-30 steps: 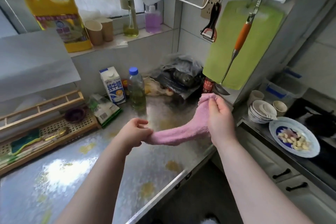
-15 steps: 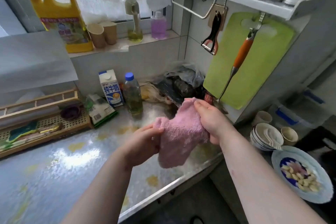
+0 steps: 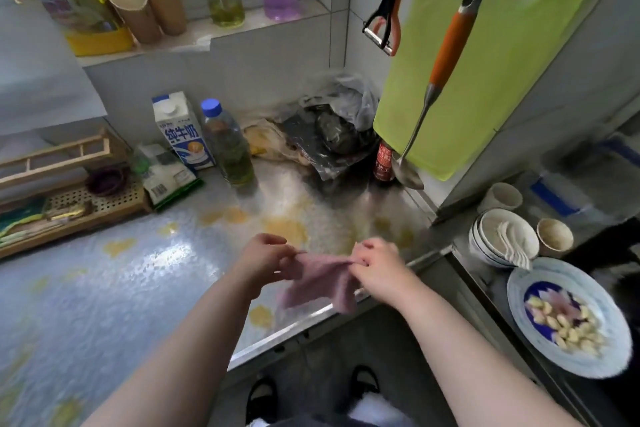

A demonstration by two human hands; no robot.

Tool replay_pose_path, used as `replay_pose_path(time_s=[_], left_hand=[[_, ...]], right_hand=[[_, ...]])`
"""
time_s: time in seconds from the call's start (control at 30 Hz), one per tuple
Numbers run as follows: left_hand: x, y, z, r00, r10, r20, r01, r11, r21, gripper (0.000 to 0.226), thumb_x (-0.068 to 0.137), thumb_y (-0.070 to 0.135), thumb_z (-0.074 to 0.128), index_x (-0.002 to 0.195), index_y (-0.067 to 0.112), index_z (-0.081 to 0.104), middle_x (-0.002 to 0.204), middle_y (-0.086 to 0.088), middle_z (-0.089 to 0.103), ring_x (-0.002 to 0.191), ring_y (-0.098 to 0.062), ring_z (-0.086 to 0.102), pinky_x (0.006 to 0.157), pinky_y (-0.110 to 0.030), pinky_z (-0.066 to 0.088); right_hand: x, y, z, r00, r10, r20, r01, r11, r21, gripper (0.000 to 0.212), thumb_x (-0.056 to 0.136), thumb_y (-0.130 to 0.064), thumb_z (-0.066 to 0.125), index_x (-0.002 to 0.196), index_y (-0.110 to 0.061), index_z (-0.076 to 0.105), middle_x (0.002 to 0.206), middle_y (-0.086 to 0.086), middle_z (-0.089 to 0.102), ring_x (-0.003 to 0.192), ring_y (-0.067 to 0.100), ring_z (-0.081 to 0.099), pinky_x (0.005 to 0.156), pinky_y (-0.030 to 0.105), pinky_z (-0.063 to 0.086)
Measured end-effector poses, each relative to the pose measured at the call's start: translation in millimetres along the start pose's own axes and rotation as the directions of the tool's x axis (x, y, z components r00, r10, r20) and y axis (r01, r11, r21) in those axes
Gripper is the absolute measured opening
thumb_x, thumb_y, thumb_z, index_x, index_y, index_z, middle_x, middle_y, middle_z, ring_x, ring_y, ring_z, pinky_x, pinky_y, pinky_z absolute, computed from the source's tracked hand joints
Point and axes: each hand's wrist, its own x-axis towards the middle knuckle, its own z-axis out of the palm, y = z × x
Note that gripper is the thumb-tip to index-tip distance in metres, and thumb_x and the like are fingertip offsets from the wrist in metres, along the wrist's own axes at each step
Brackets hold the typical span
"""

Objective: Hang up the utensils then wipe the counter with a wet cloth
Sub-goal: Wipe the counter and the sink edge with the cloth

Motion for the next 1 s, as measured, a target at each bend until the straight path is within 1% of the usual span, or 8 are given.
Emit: replay_pose_path(time_s=[0.1,0.23,0.3,0.43,0.5,0.77,0.87,1.0], left_hand=[[16.0,-5.1,10.3,0.989,0.107,-0.100,-0.046,0.872,0.487,0.036,0.090,0.023,0.062,0.124,0.011,0.061,0.118,-0.015,0.066,0.097,-0.027,0.065,0.082,-0.033,0.053],[28.1,-7.4,29.3,0.998,0.015,0.065,-0.063,0.524,0.849,0.042,0.098,0.029,0.049,0.131,0.003,0.058,0.128,-0.015,0.062,0.112,-0.030,0.061,0.090,-0.032,0.047],[32.7,-10.6,39.3,0.993,-0.071,0.099,-0.064,0.386,0.920,0.041,0.102,0.028,0.041,0.129,0.002,0.058,0.132,-0.017,0.059,0.119,-0.034,0.057,0.098,-0.035,0.044],[30.0,-14.9,51.3,0.972,-0.192,0.138,-0.092,0.233,0.968,0.045,0.105,0.024,0.033,0.137,-0.002,0.052,0.142,-0.028,0.047,0.127,-0.037,0.051,0.115,-0.043,0.028],[28.8,-15.6,50.7,0.966,-0.208,0.154,-0.116,0.185,0.976,0.045,0.102,0.026,0.039,0.136,0.001,0.054,0.146,-0.031,0.039,0.127,-0.039,0.051,0.109,-0.042,0.035],[43.2,-19.9,34.3,0.976,-0.125,0.179,-0.154,0.188,0.970,0.043,0.093,0.040,0.050,0.125,0.014,0.060,0.125,-0.014,0.060,0.099,-0.029,0.053,0.083,-0.032,0.043],[48.8,-25.7,29.9,0.983,-0.100,0.152,-0.124,0.243,0.962,0.049,0.090,0.045,0.051,0.131,0.017,0.052,0.123,-0.012,0.057,0.098,-0.027,0.055,0.082,-0.033,0.043],[53.0,-23.8,27.6,0.976,-0.134,0.172,-0.128,0.282,0.951,0.064,0.089,0.048,0.055,0.144,0.019,0.042,0.137,-0.011,0.054,0.122,-0.029,0.053,0.099,-0.036,0.044]], right_hand=[[7.2,31.1,-36.0,0.989,0.019,-0.150,-0.027,0.998,-0.053,0.033,0.098,-0.020,0.045,0.110,-0.013,0.076,0.145,0.006,0.054,0.142,0.025,0.038,0.114,0.037,0.034],[8.4,48.8,-62.4,0.937,-0.027,-0.349,-0.027,0.989,-0.148,0.031,0.093,-0.006,0.044,0.078,-0.014,0.069,0.080,0.000,0.066,0.074,0.019,0.060,0.060,0.025,0.042],[17.9,58.2,-43.7,0.925,-0.137,-0.354,0.056,0.972,-0.230,0.024,0.093,-0.004,0.045,0.082,-0.012,0.065,0.092,0.002,0.065,0.081,0.023,0.062,0.065,0.028,0.050],[33.0,80.9,30.3,0.991,-0.132,0.036,0.134,0.883,-0.450,0.032,0.098,-0.038,0.046,0.114,-0.016,0.064,0.133,0.008,0.049,0.119,0.033,0.054,0.097,0.042,0.048],[37.1,87.5,51.4,0.988,-0.136,-0.077,0.091,0.900,-0.426,0.038,0.097,-0.041,0.046,0.120,-0.014,0.061,0.136,0.010,0.047,0.128,0.031,0.048,0.105,0.040,0.043],[87.5,55.9,109.6,0.971,0.145,-0.191,-0.195,0.939,-0.283,0.083,0.104,-0.052,0.027,0.158,-0.003,-0.013,0.163,0.027,-0.019,0.152,0.041,-0.018,0.125,0.048,-0.007],[93.2,33.6,133.3,0.994,-0.109,-0.027,0.088,0.906,-0.413,0.079,0.105,-0.050,0.021,0.156,-0.005,-0.019,0.162,0.019,-0.027,0.150,0.035,-0.026,0.120,0.043,-0.020],[87.1,40.8,138.8,0.869,-0.432,0.240,0.489,0.680,-0.547,0.070,0.106,-0.042,0.023,0.158,-0.014,-0.015,0.166,0.005,-0.023,0.145,0.020,-0.035,0.116,0.035,-0.025]])
